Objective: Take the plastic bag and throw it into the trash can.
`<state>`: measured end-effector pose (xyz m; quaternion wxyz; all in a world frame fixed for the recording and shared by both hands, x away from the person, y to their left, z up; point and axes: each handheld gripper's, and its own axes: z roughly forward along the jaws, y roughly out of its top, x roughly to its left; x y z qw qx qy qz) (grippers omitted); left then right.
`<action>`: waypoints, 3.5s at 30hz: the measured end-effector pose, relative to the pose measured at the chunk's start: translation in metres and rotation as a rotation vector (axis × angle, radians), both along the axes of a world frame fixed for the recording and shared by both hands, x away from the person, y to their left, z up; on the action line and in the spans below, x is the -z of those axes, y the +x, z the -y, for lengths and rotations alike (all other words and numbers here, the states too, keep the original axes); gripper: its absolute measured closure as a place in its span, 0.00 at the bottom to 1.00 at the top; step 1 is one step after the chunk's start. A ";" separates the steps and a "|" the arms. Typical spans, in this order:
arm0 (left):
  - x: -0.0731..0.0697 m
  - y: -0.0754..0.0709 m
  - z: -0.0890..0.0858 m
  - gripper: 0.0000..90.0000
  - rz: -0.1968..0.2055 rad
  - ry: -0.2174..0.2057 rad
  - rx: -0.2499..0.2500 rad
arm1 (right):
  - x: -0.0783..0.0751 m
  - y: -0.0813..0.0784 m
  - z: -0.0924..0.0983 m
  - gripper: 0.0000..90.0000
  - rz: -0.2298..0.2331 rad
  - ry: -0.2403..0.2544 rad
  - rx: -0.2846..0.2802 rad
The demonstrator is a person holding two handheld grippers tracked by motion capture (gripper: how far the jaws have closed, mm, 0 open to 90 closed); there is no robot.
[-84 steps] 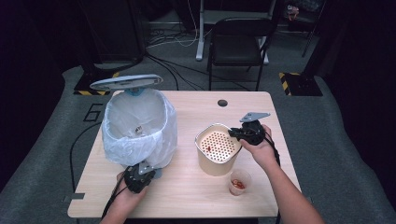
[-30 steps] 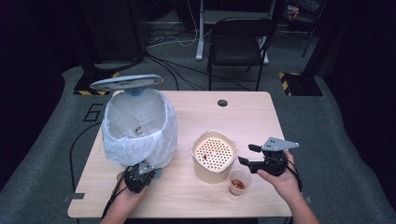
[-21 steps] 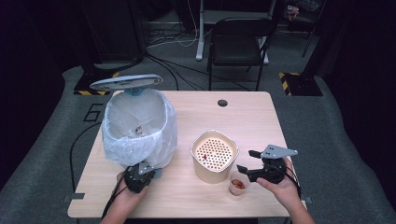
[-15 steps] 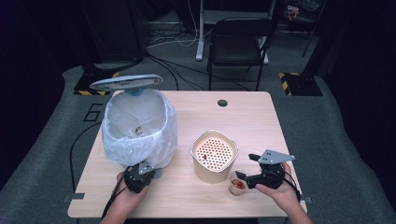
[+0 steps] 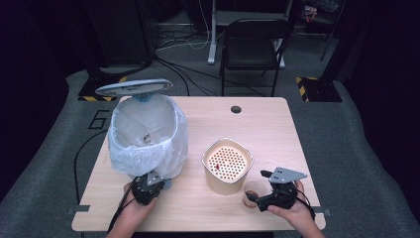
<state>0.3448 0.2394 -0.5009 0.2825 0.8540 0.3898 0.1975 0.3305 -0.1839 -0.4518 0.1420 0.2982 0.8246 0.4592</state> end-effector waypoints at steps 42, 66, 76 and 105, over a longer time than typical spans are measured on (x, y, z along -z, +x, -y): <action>0.000 0.000 0.000 1.00 0.000 0.000 0.000 | 0.041 -0.002 -0.003 0.29 0.009 -0.043 -0.068; 0.000 0.000 0.000 1.00 0.000 0.000 0.000 | 0.038 -0.002 -0.002 0.55 0.032 -0.087 -0.095; 0.000 0.000 0.000 1.00 0.000 0.000 0.001 | 0.037 -0.002 0.000 0.56 0.036 -0.095 -0.089; 0.000 0.000 0.000 1.00 0.000 -0.001 -0.002 | -0.001 0.030 0.031 0.56 0.075 -0.099 -0.048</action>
